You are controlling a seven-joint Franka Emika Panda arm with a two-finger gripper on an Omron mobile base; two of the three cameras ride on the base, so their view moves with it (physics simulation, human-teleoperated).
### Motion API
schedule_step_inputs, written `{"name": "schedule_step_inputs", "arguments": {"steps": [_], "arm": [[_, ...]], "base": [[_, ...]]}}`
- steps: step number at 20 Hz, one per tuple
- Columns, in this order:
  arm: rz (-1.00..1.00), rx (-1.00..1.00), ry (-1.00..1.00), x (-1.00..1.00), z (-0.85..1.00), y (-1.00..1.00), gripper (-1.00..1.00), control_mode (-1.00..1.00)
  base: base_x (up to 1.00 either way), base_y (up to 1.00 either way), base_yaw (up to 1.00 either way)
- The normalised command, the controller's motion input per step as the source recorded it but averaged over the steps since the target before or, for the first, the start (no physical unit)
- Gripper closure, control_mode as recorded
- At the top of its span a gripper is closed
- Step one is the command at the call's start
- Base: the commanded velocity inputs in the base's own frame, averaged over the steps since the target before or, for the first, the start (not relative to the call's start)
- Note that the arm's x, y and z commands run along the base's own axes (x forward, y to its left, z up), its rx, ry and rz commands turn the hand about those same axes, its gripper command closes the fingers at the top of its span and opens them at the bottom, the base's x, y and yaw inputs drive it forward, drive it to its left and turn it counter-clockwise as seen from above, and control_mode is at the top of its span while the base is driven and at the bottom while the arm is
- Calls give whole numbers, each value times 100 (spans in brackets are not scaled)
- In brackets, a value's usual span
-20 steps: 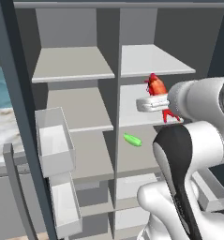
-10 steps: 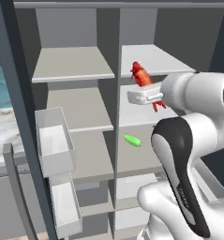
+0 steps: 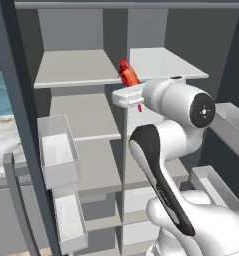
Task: There's a fish in the fridge that needs to be moved to the freezer for freezing. Pick up the fish from the fridge, place it on any shelf in the freezer, and close the fridge and freezer doors when done.
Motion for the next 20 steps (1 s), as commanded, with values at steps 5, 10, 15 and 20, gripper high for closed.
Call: {"name": "schedule_step_inputs", "arguments": {"steps": [5, 10, 15, 20], "arm": [[0, 0, 3, 65, 10, 29, 100, -100], [0, 0, 13, 52, 18, 29, 100, -100], [0, -3, 17, 45, 9, 41, 100, -100], [0, -5, 4, 47, -1, 31, 100, -100]], "base": [[0, 0, 0], [0, 0, 0], [0, 0, 0], [0, 0, 0]]}}
